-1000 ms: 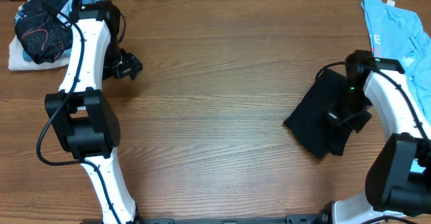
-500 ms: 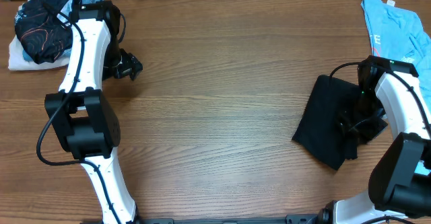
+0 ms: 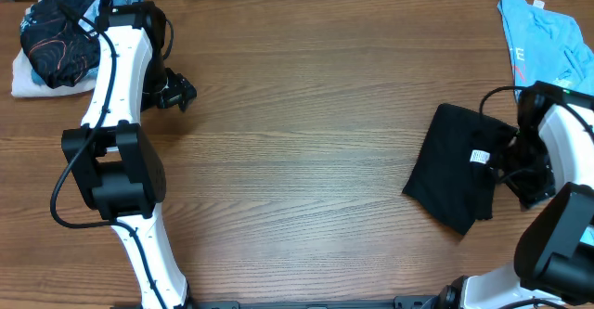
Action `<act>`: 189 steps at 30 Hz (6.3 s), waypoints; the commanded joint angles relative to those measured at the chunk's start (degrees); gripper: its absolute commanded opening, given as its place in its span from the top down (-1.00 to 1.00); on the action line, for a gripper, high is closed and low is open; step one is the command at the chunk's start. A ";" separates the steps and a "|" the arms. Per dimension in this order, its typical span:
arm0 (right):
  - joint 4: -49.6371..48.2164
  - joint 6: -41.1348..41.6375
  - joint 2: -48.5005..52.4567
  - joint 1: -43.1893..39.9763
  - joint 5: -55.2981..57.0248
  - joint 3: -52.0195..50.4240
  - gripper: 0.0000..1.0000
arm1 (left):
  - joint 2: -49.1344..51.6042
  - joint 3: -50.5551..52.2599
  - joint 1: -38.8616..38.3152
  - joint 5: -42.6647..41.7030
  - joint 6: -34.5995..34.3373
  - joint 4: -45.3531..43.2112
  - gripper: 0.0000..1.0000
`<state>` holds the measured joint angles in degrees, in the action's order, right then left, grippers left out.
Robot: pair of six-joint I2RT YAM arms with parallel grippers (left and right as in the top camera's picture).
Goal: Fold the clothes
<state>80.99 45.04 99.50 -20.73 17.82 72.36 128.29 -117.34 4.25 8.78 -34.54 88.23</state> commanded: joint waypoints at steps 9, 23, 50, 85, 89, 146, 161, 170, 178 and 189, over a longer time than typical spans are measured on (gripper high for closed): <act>-0.57 -17.29 -3.19 0.85 -13.66 17.03 -0.64 | -0.15 0.31 0.24 -0.04 0.28 -0.44 -0.99; -14.80 -27.23 2.21 0.85 -24.57 5.95 -0.14 | -0.15 0.31 0.24 -0.04 0.26 -0.94 -0.99; -21.29 -26.82 3.52 0.79 -20.46 1.14 0.14 | -0.15 0.31 0.24 -0.02 0.31 -0.90 -1.00; -5.55 -6.56 3.45 -1.42 -3.30 4.59 0.13 | -0.15 0.31 0.24 0.00 0.31 -0.92 -1.00; -1.99 -3.39 3.30 -2.54 -3.28 4.85 0.21 | -0.15 0.31 0.24 -0.02 0.31 -1.07 -1.00; -36.57 -13.44 3.34 -5.70 -16.52 -13.16 0.50 | -0.15 0.31 0.24 -0.04 0.28 -1.31 -1.00; -42.95 -3.02 3.80 18.05 -29.33 -13.16 0.49 | -0.15 0.31 0.24 -2.16 0.31 -1.29 -1.00; -49.29 5.22 3.78 36.02 -28.89 -9.03 0.38 | -0.15 0.31 0.20 -11.23 5.40 -0.42 -0.99; -22.10 -5.79 3.43 30.75 -22.23 15.17 -0.69 | -0.15 0.31 -3.41 -12.90 13.49 -1.51 -0.99; 4.85 -8.76 2.08 20.06 -16.33 30.69 -0.86 | -0.15 0.31 -17.99 -17.79 29.83 -4.28 -0.99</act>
<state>84.93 38.79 102.87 0.12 -0.54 101.78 128.29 -117.30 -10.02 -5.08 -13.91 83.96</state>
